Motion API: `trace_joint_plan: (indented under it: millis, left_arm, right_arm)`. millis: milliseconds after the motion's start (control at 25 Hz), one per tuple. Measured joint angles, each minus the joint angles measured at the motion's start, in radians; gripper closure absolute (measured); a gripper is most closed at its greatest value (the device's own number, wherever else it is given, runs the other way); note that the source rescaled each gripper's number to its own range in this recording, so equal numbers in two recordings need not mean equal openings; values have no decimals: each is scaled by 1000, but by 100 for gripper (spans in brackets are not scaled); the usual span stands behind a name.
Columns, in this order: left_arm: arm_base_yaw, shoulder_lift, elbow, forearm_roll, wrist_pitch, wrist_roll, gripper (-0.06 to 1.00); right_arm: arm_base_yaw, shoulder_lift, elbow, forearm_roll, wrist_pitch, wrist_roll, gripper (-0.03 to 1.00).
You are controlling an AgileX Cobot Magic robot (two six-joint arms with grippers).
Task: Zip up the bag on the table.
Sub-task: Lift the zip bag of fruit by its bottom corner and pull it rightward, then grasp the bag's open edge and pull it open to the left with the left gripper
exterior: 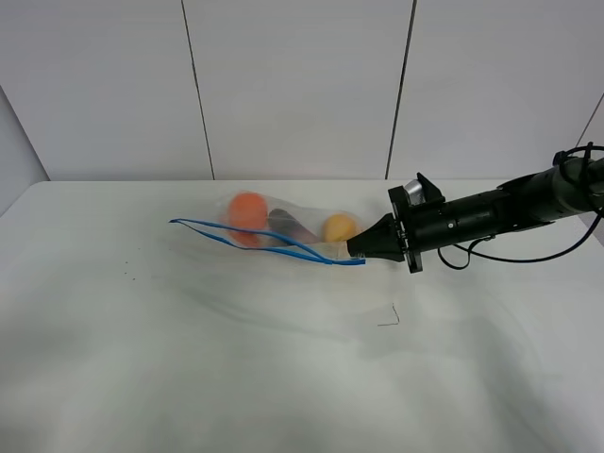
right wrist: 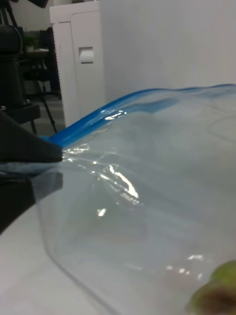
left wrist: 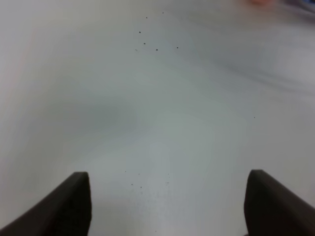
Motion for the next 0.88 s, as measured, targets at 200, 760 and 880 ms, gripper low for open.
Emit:
trace_joint_plan:
  millis: [200,760,880]
  left_arm:
    - [0,0,0,0,0,0,6]
    - [0,449,-289,-29,-116,8,6]
    - [0,603,-352,-29,-196,84,6]
  right_arm:
    - [0,-2,0,1,0,-1,97]
    - [1,-2,0,4,0,-5,97]
    - [1,-2,0,4,0,-5,97]
